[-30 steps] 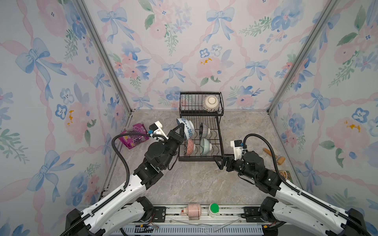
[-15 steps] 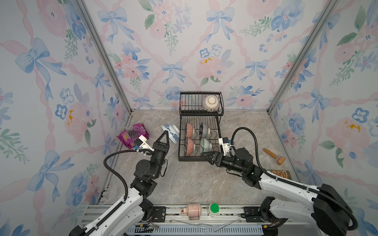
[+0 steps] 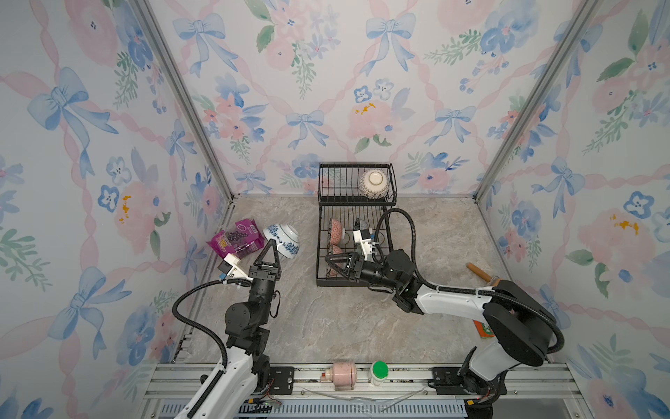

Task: Load bowls into a dish rack
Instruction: Pass the bowl.

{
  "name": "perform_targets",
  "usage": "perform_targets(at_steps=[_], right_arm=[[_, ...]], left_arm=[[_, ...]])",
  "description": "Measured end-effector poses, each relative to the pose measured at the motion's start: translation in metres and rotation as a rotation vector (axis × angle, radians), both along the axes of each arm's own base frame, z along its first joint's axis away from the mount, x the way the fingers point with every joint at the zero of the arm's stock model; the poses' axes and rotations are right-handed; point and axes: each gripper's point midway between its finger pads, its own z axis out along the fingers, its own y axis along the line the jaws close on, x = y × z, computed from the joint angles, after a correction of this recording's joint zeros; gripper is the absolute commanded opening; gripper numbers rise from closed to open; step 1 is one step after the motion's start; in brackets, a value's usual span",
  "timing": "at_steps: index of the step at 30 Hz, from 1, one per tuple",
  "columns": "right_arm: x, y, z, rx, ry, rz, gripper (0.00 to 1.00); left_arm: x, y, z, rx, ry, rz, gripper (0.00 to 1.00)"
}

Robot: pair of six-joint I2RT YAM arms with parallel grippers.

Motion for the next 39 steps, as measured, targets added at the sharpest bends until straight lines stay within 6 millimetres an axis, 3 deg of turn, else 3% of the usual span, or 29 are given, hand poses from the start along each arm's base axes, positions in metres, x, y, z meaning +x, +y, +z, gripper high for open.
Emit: perform_targets(at_steps=[7, 15, 18, 24, 39], right_arm=[[0.015, 0.027, -0.005, 0.121, 0.094, 0.038, 0.77], [0.015, 0.057, 0.025, 0.248, 0.117, 0.102, 0.74], [0.020, 0.066, 0.034, 0.283, 0.119, 0.113, 0.68], [0.030, 0.075, 0.035, 0.310, 0.148, 0.109, 0.65], [0.030, 0.078, 0.037, 0.323, 0.162, 0.116, 0.59]], left_arm=[[-0.001, 0.017, -0.005, -0.091, -0.070, -0.017, 0.00], [-0.009, 0.021, 0.015, -0.161, -0.155, -0.060, 0.00], [-0.014, 0.027, 0.021, -0.188, -0.184, -0.059, 0.00], [-0.014, 0.031, 0.023, -0.229, -0.189, -0.066, 0.00], [-0.015, 0.031, 0.023, -0.237, -0.187, -0.072, 0.00]])
